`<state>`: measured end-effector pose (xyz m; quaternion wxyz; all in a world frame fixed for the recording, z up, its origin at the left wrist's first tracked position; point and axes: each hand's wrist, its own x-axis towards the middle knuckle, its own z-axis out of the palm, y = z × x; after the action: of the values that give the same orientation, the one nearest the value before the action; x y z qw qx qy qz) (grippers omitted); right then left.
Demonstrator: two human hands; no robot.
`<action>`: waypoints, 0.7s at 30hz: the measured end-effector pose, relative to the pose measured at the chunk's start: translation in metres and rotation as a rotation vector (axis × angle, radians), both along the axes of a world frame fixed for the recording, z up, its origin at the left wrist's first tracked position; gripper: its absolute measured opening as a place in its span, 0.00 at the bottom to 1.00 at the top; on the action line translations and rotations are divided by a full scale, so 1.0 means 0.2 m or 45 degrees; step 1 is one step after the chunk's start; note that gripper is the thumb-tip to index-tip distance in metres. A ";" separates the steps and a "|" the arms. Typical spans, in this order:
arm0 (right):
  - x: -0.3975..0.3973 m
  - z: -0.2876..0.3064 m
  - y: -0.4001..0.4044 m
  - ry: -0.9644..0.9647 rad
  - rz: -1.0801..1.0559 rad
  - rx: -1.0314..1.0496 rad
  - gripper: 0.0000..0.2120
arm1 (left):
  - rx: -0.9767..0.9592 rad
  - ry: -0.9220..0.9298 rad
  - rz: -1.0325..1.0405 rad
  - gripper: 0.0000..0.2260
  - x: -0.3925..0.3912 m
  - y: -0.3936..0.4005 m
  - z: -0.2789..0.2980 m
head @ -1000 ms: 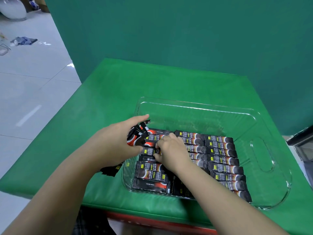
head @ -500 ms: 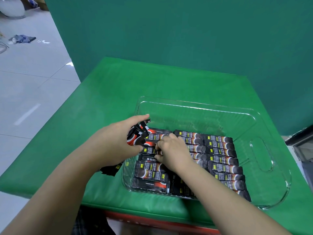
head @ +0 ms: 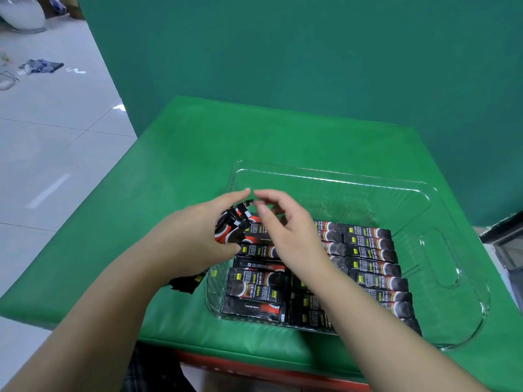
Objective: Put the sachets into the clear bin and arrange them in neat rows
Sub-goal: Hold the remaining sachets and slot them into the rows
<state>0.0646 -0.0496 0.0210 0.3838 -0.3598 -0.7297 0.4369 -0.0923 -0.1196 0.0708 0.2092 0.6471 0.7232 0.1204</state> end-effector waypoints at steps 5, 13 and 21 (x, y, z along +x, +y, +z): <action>-0.03 0.09 -0.01 -0.022 0.082 0.168 0.06 | -0.008 0.019 -0.012 0.39 0.01 0.00 0.01; 0.13 0.04 0.08 0.007 -0.325 -0.105 0.10 | -0.059 0.000 -0.001 0.38 -0.01 0.00 0.00; 0.22 -0.19 0.04 -0.487 -0.228 -0.481 0.10 | -0.094 0.041 0.006 0.38 0.00 0.00 0.01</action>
<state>0.1081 -0.0411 -0.0173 0.2022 -0.5640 -0.6597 0.4537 -0.0917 -0.1193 0.0730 0.2211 0.6390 0.7320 0.0837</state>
